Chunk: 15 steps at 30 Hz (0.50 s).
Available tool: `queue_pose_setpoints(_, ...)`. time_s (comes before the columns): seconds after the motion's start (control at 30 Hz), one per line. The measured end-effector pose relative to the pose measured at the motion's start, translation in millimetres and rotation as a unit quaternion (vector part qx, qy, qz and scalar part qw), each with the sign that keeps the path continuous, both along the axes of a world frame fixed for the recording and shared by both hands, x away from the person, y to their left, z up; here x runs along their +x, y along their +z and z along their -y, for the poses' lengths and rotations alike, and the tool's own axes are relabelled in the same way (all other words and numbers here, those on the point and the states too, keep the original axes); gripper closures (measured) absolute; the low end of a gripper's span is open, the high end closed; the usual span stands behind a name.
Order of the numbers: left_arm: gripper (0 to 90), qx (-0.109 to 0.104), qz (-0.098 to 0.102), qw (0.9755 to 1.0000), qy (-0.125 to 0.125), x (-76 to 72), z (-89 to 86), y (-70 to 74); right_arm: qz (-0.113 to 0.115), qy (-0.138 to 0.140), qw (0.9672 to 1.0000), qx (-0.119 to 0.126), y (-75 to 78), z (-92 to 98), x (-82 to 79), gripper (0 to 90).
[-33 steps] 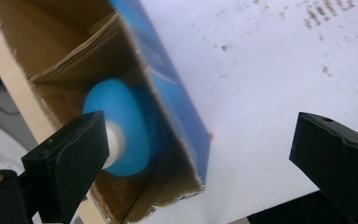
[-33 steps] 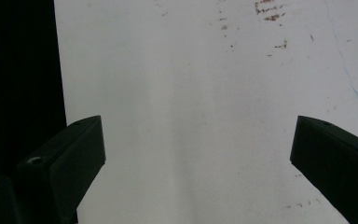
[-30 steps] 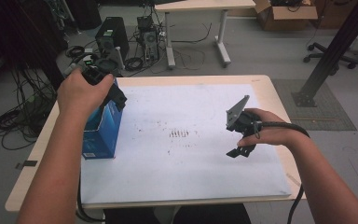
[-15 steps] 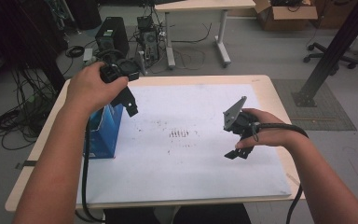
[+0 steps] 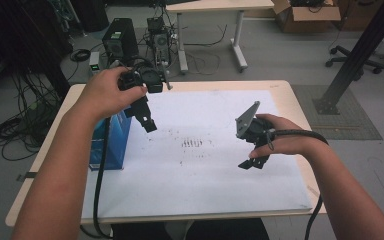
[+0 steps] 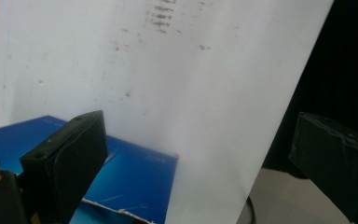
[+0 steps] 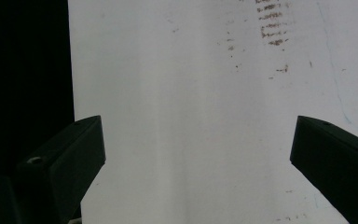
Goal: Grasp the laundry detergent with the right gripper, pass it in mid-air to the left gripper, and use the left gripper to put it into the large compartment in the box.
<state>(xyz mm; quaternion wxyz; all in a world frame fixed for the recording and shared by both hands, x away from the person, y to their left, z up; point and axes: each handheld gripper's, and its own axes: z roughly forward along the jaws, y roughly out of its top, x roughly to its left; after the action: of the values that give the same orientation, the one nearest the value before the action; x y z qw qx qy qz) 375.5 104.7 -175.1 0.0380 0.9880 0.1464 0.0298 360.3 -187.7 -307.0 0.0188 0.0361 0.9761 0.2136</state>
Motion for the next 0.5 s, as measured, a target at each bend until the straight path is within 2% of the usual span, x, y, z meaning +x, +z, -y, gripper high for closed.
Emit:
queue_pose_setpoints(0.1, 4.6, 0.024, -0.004, 0.9992, -0.031, -2.7, 6.3, 2.9, -0.004, 0.001, 0.9999, -0.011, 1.5, -1.1, 1.3, 3.3)
queue_pose_setpoints(0.17, 4.7, 0.026, -0.005, 0.9989, -0.038, -3.5, 7.7, 3.0, -0.004, 0.000, 0.9999, -0.015, 2.2, -1.3, 2.2, 3.2)
queue_pose_setpoints(0.23, 4.7, 0.034, -0.007, 0.9979, -0.055, -5.1, 10.7, 1.0, -0.005, -0.006, 0.9997, -0.022, 5.8, -1.7, 5.1, 3.2)
queue_pose_setpoints(0.4, 4.8, 0.040, -0.006, 0.9972, -0.064, -6.0, 11.7, -4.6, -0.005, -0.009, 0.9996, -0.027, 10.7, -3.3, 10.2, 3.2)
queue_pose_setpoints(0.5, 4.7, 0.043, -0.015, 0.9965, -0.070, -7.6, 12.7, -12.2, -0.005, -0.012, 0.9994, -0.031, 12.5, -3.8, 13.9, 3.3)
